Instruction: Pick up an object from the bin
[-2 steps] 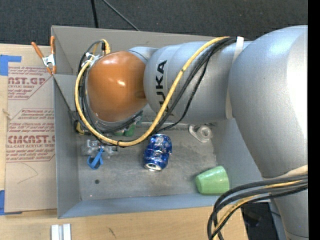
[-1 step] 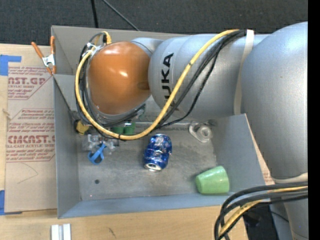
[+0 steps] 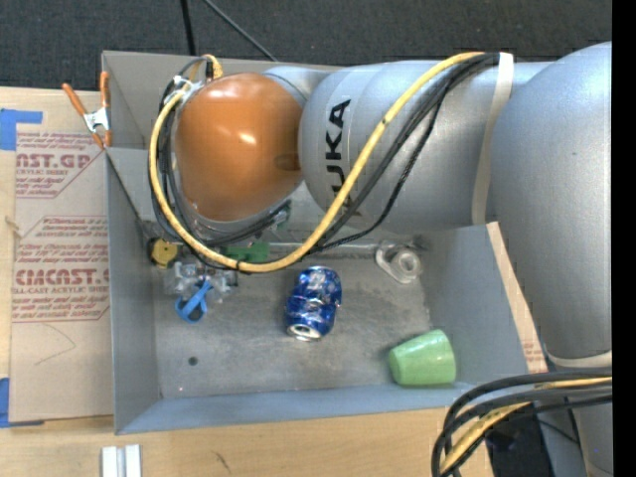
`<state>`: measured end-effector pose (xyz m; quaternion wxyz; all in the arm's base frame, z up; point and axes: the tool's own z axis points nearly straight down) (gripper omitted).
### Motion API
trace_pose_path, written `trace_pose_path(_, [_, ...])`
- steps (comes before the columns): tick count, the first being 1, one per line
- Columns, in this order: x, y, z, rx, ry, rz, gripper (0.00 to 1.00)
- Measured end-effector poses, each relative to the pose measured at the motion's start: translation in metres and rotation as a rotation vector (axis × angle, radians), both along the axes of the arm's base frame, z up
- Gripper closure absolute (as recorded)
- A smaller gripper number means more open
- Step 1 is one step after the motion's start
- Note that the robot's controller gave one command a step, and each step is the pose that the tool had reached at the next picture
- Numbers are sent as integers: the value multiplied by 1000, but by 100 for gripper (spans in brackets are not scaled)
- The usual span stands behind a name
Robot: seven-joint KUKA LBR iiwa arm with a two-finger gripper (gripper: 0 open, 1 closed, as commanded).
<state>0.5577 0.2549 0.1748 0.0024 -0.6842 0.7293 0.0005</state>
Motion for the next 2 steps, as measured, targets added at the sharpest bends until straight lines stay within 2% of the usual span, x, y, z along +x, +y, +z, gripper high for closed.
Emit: trace_pose_path(2, [0,3,13,0,1,-4,100])
